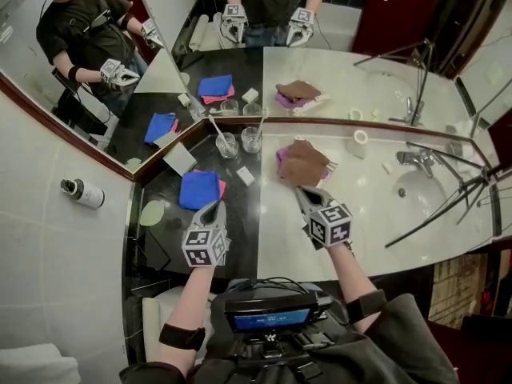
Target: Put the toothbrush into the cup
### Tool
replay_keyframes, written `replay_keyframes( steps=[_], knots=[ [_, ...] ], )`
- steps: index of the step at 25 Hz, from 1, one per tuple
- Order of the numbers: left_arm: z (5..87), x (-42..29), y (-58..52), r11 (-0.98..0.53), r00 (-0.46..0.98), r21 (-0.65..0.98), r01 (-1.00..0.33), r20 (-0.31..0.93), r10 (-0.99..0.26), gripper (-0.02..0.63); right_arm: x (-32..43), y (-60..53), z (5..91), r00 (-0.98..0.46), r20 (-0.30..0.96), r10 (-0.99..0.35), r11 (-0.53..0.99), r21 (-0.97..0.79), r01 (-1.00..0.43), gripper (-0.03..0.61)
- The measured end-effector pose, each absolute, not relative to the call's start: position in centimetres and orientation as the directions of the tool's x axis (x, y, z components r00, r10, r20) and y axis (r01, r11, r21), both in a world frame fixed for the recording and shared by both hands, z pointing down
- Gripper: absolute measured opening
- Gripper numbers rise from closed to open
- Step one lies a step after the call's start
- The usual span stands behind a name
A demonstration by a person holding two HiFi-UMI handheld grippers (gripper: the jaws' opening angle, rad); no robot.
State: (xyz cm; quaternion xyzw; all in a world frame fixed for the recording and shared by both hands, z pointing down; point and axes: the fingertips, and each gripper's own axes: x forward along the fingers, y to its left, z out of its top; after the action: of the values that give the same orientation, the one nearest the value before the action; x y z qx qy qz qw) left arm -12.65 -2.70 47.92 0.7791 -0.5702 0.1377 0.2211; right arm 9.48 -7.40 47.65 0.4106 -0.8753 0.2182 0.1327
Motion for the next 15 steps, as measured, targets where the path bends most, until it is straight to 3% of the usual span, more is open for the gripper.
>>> replay_keyframes(
  steps=[15],
  knots=[
    [48.3,-10.4,-4.0,-0.296,0.360,0.207,-0.933,0.460,-0.812,0.002,9.4,-5.3,47.9,-0.645,0.412,-0.644,0.559,-0.323,-0.764,0.017]
  ],
)
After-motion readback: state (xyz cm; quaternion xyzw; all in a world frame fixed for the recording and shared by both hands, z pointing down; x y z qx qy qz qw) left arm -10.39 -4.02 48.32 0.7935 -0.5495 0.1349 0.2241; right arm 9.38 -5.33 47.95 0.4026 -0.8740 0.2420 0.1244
